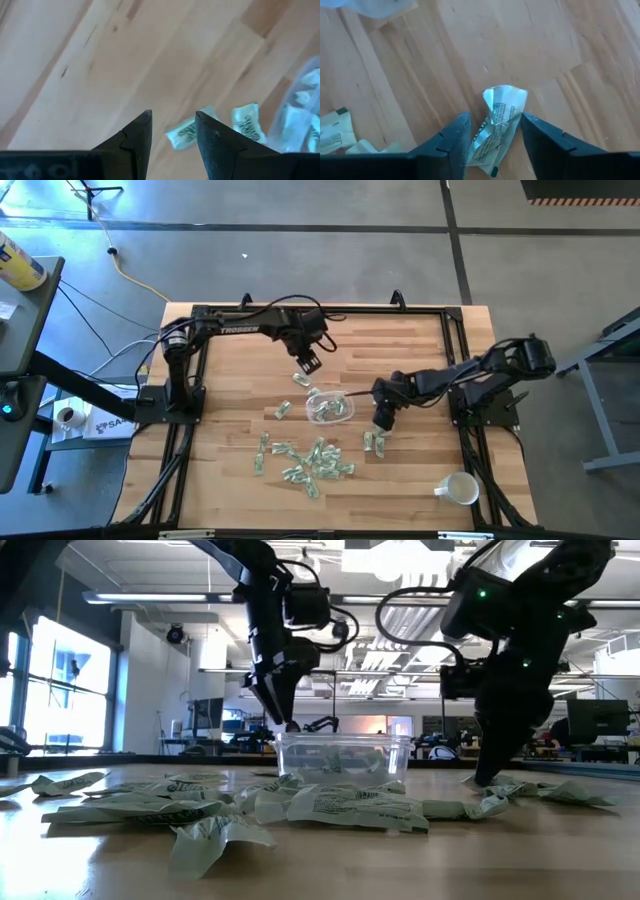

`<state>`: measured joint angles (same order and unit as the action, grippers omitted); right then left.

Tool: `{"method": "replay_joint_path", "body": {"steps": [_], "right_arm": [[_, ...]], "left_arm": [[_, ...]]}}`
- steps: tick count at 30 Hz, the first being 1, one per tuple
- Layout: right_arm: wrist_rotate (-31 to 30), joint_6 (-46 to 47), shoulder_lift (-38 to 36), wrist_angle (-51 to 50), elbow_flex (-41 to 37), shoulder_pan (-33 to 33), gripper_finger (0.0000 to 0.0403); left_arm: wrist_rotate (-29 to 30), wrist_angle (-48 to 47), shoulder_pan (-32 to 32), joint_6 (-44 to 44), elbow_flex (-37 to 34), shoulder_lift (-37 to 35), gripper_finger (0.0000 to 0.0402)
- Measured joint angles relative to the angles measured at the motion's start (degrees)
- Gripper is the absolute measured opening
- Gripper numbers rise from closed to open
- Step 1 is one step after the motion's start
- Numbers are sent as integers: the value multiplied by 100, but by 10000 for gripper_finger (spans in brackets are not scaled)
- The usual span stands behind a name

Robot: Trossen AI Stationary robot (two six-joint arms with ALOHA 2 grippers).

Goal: Pick and place Stevia / Truvia into bins
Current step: Put the stevia packet into the transparent container

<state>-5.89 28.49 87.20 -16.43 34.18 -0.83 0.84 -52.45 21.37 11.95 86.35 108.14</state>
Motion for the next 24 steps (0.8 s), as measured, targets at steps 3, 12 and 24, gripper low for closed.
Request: {"method": "replay_joint_path", "body": {"steps": [3,12,24], "right_arm": [[9,0,0,-22,-6,159,116],[278,-175,4,47,23,512,8],[774,-809,-263,29,946,652,3]], "left_arm": [[-1,-100,149,-142,0,0,182],[-1,-445,396,-315,0,1,182],[217,-1104,375,81,-29,-52,182]]}}
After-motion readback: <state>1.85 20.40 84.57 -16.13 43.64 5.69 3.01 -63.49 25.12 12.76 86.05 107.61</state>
